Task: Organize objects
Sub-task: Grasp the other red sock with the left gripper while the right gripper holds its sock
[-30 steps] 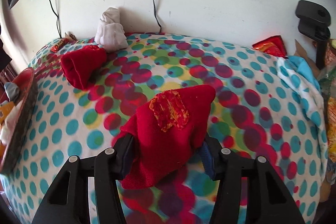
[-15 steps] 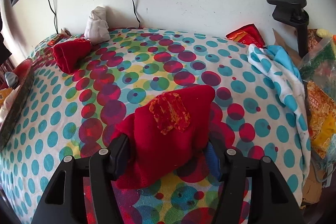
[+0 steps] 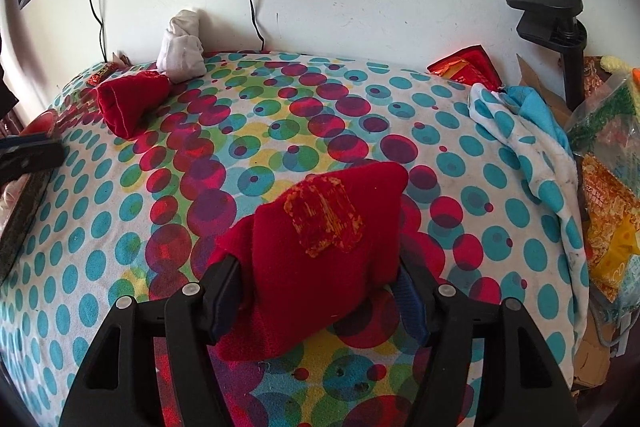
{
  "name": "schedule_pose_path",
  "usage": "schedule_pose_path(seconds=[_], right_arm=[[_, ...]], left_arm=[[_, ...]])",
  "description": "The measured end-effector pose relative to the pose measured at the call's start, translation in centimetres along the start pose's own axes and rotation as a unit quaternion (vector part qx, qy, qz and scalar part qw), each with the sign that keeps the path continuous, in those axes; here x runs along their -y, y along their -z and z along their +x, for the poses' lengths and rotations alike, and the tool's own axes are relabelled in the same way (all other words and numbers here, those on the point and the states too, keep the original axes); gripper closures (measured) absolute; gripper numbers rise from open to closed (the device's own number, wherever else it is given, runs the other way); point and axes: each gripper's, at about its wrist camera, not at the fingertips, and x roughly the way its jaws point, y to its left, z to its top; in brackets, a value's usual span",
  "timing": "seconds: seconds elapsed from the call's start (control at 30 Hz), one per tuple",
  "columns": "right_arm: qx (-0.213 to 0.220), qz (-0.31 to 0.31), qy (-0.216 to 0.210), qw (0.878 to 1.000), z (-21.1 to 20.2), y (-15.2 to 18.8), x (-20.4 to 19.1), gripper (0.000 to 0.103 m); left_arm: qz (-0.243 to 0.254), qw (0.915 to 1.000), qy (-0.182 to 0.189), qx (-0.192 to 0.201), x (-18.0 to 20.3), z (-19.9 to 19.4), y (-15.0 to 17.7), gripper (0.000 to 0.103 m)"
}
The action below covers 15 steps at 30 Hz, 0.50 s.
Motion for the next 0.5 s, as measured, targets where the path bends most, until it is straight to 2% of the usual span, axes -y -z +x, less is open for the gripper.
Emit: schedule_pose_path(seconds=[0.23, 0.5], right_arm=[[0.000, 0.001, -0.002, 1.000, 0.0, 0.1, 0.0, 0.039], [0.000, 0.002, -0.007, 1.000, 0.0, 0.0, -0.1, 0.037]], left_arm=[[-0.021, 0.9996, -0.015, -0.011, -0.9, 4.1, -3.6, 0.041], [-0.057, 0.9980, -0.010, -0.025, -1.9, 7.3, -5.5, 0.041]])
